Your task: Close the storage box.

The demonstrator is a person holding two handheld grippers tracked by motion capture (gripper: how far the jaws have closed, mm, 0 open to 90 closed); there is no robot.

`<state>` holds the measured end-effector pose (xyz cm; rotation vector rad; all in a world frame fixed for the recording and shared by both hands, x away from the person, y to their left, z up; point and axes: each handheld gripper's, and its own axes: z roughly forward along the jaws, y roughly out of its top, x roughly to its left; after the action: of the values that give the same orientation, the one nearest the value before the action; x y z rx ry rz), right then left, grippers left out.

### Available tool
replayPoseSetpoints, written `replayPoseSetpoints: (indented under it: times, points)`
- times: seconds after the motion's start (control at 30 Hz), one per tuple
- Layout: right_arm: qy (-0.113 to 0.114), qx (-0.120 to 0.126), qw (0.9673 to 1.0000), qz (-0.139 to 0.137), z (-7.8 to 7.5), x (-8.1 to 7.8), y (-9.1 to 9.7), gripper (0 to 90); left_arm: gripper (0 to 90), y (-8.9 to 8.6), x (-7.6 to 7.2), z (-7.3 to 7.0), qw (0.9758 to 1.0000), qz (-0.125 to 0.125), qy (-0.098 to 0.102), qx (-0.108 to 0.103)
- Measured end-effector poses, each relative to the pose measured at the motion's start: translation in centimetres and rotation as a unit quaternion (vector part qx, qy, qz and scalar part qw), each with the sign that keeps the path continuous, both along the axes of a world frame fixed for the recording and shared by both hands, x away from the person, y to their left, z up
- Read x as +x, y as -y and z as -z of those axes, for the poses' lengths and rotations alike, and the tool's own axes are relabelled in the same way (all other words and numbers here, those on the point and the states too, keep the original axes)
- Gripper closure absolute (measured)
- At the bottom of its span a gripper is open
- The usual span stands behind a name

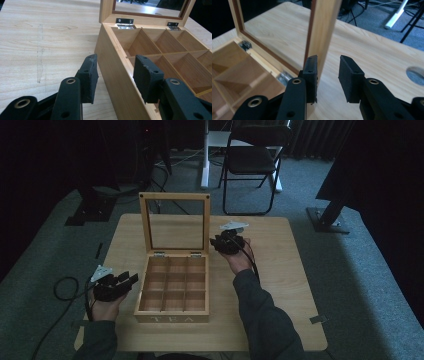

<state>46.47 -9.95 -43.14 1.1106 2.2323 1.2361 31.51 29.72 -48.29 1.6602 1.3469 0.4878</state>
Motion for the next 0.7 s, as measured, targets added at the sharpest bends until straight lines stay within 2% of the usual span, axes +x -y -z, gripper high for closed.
replayPoseSetpoints:
  times: [0.1, 0.23, 0.3, 0.53, 0.7]
  points:
    - [0.01, 0.002, 0.9999, -0.009, -0.4, 0.4, -0.6, 68.7, 54.6, -0.1, -0.1, 0.0, 1.0, -0.003, 0.002, -0.003]
    - [0.012, -0.002, 0.9998, -0.017, -0.8, 0.9, -1.1, 68.6, 54.6, -0.2, -0.1, 0.0, 1.0, -0.004, 0.001, -0.003]
    - [0.015, 0.004, 0.9997, -0.021, -1.1, 1.2, -1.2, 68.6, 54.6, -0.2, -0.1, 0.0, 1.0, -0.005, 0.001, -0.003]
    - [0.015, 0.009, 0.9992, -0.037, -1.7, 2.1, -1.1, 66.7, 54.5, -0.2, -0.1, 0.0, 1.0, -0.006, 0.0, -0.003]
    - [0.009, 0.022, 0.9983, -0.053, -2.1, 3.1, -1.1, 62.4, 54.4, -0.3, -0.2, 0.0, 1.0, -0.006, 0.001, -0.003]
